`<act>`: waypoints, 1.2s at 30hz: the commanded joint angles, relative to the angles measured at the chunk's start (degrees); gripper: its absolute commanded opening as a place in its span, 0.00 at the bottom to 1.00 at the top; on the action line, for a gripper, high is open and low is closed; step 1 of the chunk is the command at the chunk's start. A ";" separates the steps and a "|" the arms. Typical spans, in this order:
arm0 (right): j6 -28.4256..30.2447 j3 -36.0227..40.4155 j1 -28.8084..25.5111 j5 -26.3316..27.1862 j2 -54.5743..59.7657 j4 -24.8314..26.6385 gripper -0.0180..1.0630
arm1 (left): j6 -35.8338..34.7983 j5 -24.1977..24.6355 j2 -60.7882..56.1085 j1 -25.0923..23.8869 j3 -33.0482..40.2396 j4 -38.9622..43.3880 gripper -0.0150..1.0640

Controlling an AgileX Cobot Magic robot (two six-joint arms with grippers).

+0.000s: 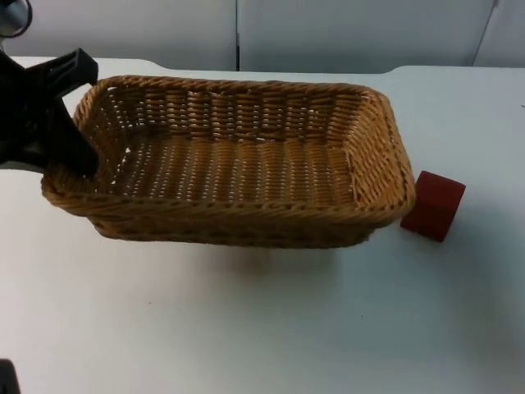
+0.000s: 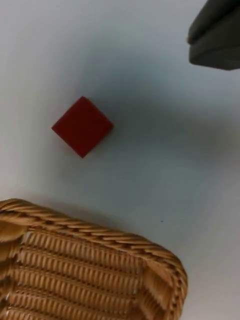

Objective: Pick up the basket with the left hand and place the cube into the basket with the right hand.

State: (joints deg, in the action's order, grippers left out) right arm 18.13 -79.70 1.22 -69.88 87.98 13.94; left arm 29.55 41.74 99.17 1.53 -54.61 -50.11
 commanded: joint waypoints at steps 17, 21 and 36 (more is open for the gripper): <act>7.92 -0.52 3.72 8.12 18.13 -8.58 0.81 | 7.99 4.93 -0.91 -1.16 -0.01 -9.76 0.01; 10.00 -0.54 7.80 9.08 19.07 -13.17 0.79 | 7.99 4.93 -0.91 -1.16 -0.01 -9.76 0.01; 21.29 -0.46 21.90 14.08 22.66 -16.87 0.76 | 7.99 5.75 -0.91 -1.16 -0.01 -9.26 0.01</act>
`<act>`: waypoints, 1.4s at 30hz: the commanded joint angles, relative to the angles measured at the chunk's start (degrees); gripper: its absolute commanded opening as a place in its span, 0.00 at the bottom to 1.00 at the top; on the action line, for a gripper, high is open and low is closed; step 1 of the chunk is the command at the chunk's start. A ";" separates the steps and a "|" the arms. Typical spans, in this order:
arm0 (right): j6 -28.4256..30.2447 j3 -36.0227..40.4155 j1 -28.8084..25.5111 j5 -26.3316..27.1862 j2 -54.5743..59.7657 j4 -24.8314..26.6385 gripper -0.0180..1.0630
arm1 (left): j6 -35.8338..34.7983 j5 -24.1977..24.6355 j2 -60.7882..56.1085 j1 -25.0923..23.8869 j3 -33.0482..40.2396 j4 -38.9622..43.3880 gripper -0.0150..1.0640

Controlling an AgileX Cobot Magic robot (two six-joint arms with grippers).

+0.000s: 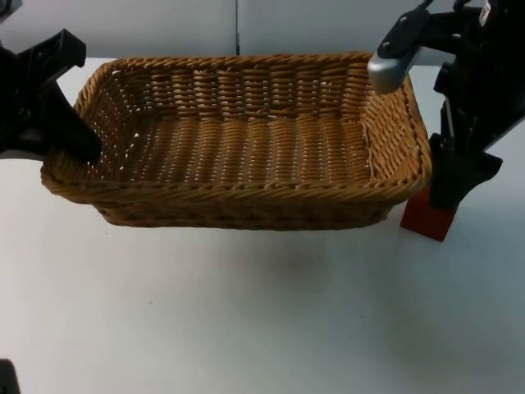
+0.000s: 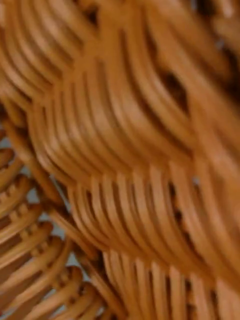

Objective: Pick up the basket with the left hand and place the cube into the basket with the right hand.

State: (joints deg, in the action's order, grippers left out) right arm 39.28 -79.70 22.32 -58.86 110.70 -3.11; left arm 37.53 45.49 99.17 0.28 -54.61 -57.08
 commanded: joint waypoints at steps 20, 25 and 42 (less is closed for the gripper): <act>-28.94 -13.16 -6.62 -0.66 -0.05 0.89 0.75 | 0.00 2.92 -0.91 0.09 -0.01 -2.30 0.01; -36.57 -17.94 -11.25 -5.31 -0.05 3.43 0.75 | 0.00 3.17 -0.91 0.09 -0.01 -2.30 0.01; -54.25 -17.94 -17.20 -11.10 8.09 29.61 0.75 | 0.10 4.11 -0.91 0.09 -0.01 -2.19 0.01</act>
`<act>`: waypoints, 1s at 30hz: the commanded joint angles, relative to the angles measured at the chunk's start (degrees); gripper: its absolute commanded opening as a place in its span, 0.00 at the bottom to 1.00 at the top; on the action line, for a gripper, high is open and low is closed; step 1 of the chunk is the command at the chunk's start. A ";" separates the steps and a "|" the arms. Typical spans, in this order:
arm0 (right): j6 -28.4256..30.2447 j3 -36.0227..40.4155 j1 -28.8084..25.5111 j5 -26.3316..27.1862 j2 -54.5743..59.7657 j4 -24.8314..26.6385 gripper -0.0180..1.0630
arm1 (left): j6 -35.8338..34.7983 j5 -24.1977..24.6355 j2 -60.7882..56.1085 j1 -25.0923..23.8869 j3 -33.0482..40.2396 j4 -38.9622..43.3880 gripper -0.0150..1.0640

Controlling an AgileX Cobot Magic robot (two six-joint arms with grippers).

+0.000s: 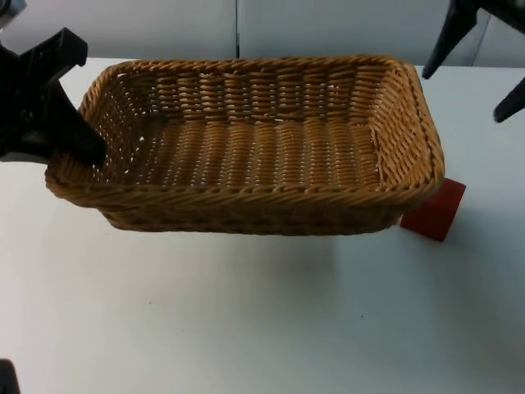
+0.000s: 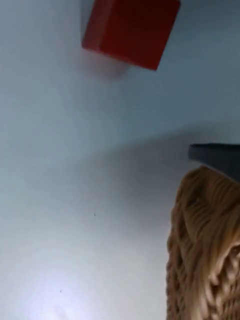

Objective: Pick up the basket with the left hand and place the cube into the basket with the right hand.

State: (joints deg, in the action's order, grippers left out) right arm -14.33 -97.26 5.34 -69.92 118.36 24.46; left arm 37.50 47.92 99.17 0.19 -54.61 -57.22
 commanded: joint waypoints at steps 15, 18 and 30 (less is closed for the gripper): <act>-6.67 -0.38 -0.22 -0.05 5.13 -9.80 0.75 | 1.12 2.05 -0.91 0.18 -0.01 -2.16 0.01; -6.67 -0.38 -0.22 -0.05 5.13 -10.76 0.75 | 1.12 2.05 -0.91 0.18 -0.01 -2.16 0.01; -6.67 3.93 3.36 6.65 5.71 -13.62 0.75 | 1.12 1.94 -0.91 0.18 -0.01 -2.50 0.01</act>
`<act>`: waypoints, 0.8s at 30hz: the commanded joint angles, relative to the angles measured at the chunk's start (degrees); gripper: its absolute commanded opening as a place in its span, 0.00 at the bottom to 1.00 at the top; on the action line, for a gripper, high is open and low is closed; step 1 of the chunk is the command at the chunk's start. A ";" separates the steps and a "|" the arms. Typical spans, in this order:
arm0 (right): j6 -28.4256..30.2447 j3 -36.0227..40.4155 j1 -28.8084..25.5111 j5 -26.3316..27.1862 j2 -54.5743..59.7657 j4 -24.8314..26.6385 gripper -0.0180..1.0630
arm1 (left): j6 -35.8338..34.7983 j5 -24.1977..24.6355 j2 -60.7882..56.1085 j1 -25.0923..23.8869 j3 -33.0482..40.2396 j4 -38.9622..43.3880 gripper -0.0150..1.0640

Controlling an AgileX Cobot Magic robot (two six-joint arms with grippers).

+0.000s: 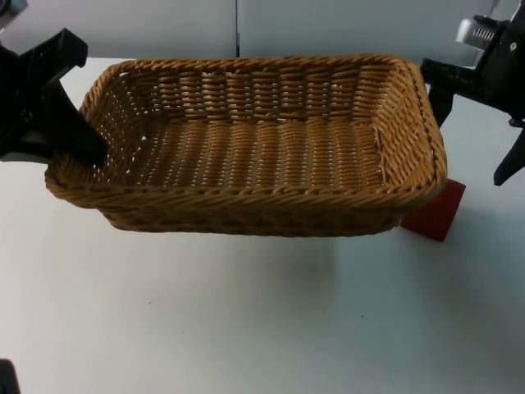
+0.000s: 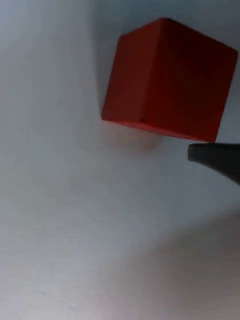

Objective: Pick up the basket with the left hand and place the cube into the basket with the right hand.

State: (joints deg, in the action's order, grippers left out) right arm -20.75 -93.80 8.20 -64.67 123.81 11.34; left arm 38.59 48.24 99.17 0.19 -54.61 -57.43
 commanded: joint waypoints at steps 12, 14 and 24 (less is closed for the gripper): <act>0.14 0.46 1.59 1.57 4.36 2.40 0.75 | 0.25 2.58 -0.91 0.18 -0.01 -2.30 0.01; 0.14 0.46 1.96 1.83 4.65 2.53 0.75 | 0.25 2.58 -0.91 0.18 -0.01 -2.19 0.01; -0.20 0.46 2.09 4.45 5.69 1.82 0.52 | 0.25 2.74 -0.91 0.18 -0.01 -2.19 0.01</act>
State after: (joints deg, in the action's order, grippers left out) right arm -20.75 -93.59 10.15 -61.13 129.33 13.50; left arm 38.72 49.34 99.17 0.19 -54.61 -57.43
